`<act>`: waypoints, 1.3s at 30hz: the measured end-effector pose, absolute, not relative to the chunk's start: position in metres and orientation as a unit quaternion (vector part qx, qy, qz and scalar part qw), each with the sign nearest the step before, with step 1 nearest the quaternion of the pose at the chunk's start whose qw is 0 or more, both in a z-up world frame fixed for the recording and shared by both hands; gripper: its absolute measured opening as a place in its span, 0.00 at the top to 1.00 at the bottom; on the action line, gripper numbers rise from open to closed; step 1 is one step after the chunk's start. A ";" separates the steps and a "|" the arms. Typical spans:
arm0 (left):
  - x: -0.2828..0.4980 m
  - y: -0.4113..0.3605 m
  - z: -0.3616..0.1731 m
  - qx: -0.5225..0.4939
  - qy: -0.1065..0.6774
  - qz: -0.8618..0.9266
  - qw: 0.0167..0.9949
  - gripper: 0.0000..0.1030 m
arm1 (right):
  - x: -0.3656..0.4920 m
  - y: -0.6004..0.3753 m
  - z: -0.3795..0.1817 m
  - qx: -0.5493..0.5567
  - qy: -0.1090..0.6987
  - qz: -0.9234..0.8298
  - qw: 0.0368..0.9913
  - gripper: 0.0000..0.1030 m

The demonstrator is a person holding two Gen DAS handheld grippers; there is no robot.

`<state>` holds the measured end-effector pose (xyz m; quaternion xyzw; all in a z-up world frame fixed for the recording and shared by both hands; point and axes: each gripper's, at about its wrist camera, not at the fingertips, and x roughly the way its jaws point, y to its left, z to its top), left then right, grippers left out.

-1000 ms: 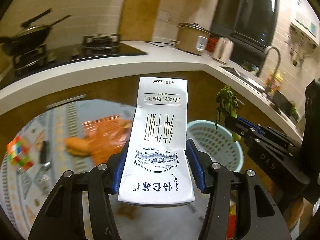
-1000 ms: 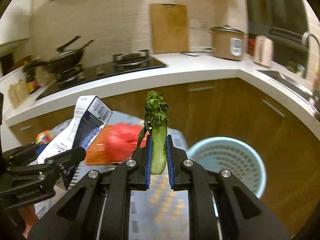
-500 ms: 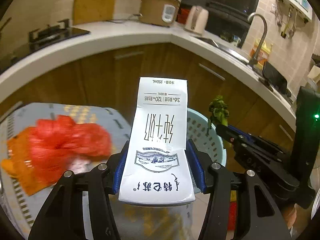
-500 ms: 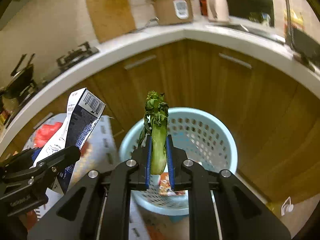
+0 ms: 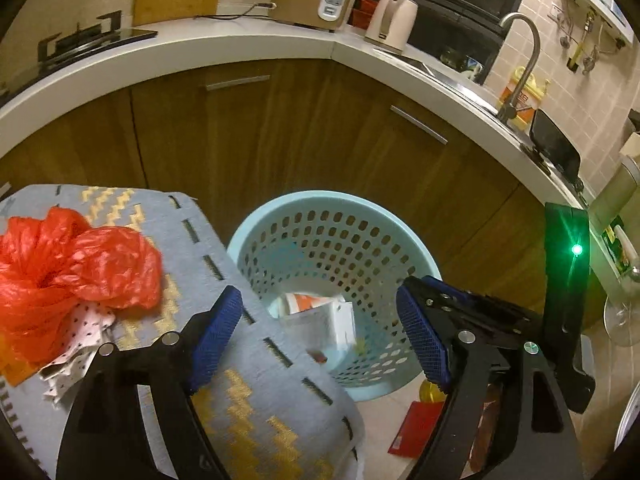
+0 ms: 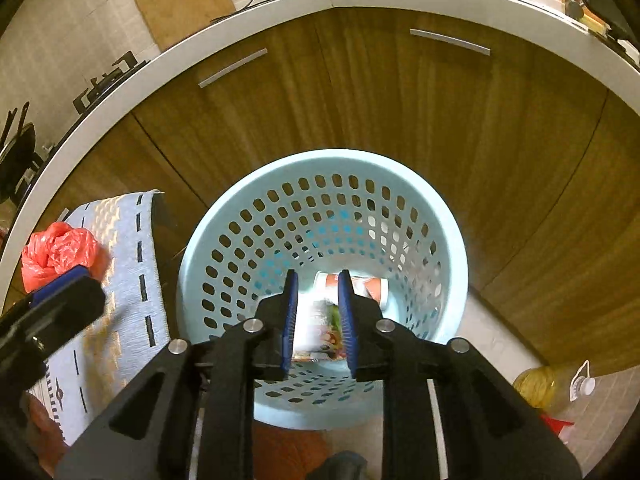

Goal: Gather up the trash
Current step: 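Move both open tools back toward the red plastic bag on the table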

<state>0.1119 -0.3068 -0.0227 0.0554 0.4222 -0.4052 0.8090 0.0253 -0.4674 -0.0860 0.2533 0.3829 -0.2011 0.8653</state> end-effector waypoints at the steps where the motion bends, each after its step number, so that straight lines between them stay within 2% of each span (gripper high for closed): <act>1: 0.111 -0.302 -0.020 0.053 0.420 -0.405 0.810 0.25 | 0.023 -0.468 -0.086 0.254 0.382 -0.201 0.866 0.81; 4: 0.109 -0.290 -0.014 0.039 0.412 -0.402 0.817 0.25 | 0.023 -0.465 -0.082 0.256 0.375 -0.199 0.868 0.72; 7: 0.109 -0.277 -0.010 0.024 0.410 -0.398 0.821 0.25 | 0.023 -0.457 -0.074 0.245 0.367 -0.196 0.876 0.53; 18: 0.115 -0.188 0.029 -0.031 0.364 -0.355 0.861 0.25 | 0.037 -0.390 -0.024 0.183 0.331 -0.141 0.915 0.50; 28: 0.138 -0.099 0.059 -0.053 0.331 -0.275 0.901 0.25 | 0.064 -0.315 -0.006 0.125 0.323 -0.075 0.935 0.43; 32: 0.164 -0.079 0.050 -0.049 0.340 -0.247 0.906 0.25 | 0.079 -0.290 -0.006 0.111 0.328 -0.055 0.936 0.43; 39: 0.218 -0.081 0.005 -0.005 0.393 -0.244 0.887 0.23 | 0.102 -0.266 -0.002 0.090 0.329 -0.034 0.940 0.42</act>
